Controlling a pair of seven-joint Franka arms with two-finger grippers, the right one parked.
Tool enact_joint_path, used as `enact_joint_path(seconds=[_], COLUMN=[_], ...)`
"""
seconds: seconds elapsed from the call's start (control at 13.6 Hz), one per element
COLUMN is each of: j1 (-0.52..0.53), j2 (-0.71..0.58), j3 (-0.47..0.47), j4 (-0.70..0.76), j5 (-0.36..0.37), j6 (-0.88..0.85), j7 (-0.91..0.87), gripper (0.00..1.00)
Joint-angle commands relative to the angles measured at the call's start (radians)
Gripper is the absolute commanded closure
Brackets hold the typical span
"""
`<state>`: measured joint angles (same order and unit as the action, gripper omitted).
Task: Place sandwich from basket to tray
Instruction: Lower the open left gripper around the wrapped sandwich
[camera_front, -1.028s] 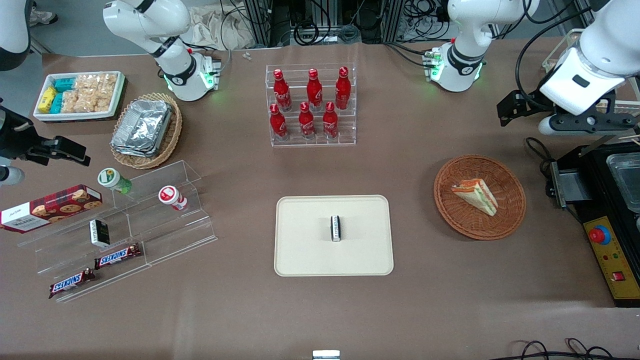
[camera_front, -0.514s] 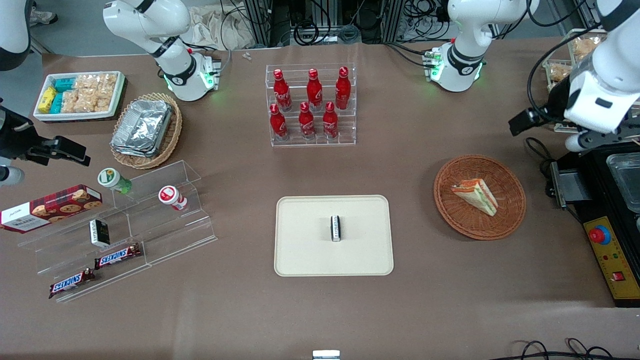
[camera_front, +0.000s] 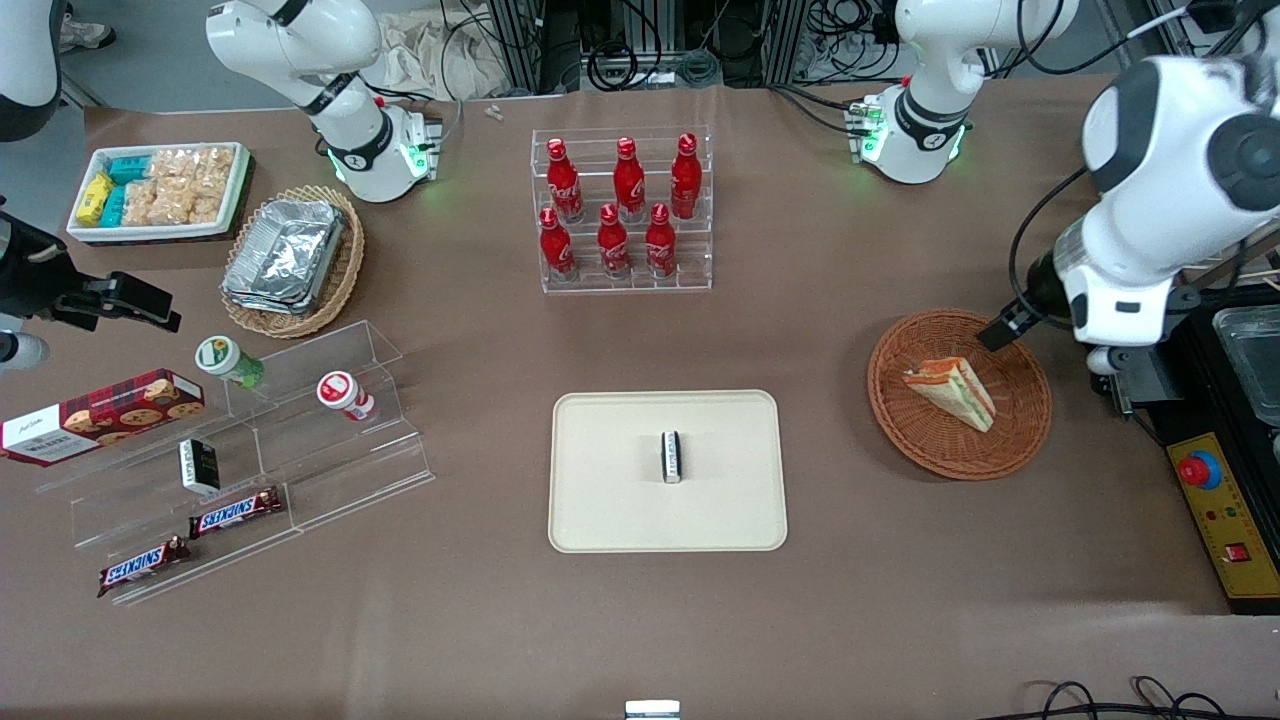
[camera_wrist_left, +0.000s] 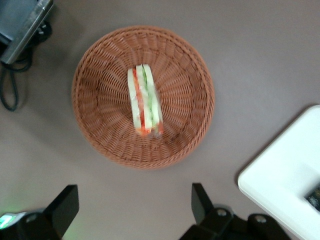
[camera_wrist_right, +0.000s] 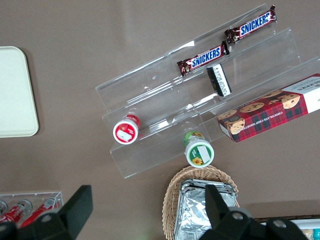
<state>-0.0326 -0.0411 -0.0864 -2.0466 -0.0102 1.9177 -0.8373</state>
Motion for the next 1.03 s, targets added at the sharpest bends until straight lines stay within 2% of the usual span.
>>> enact_joint_path(seconds=[0.0,0.37,0.66,0.95], j1=[0.002,0.002,0.000,-0.001], j2=[-0.023,0.084,0.174,0.256], j3=[0.037,0.069,0.070,0.068], j4=[-0.182,-0.224,-0.248,-0.248], j5=[0.004,0.007,0.007,0.007], j6=[0.172,0.282,0.421,0.483], j7=[-0.037,-0.046,-0.086,-0.095], gripper=[0.00,0.00,0.00,0.00])
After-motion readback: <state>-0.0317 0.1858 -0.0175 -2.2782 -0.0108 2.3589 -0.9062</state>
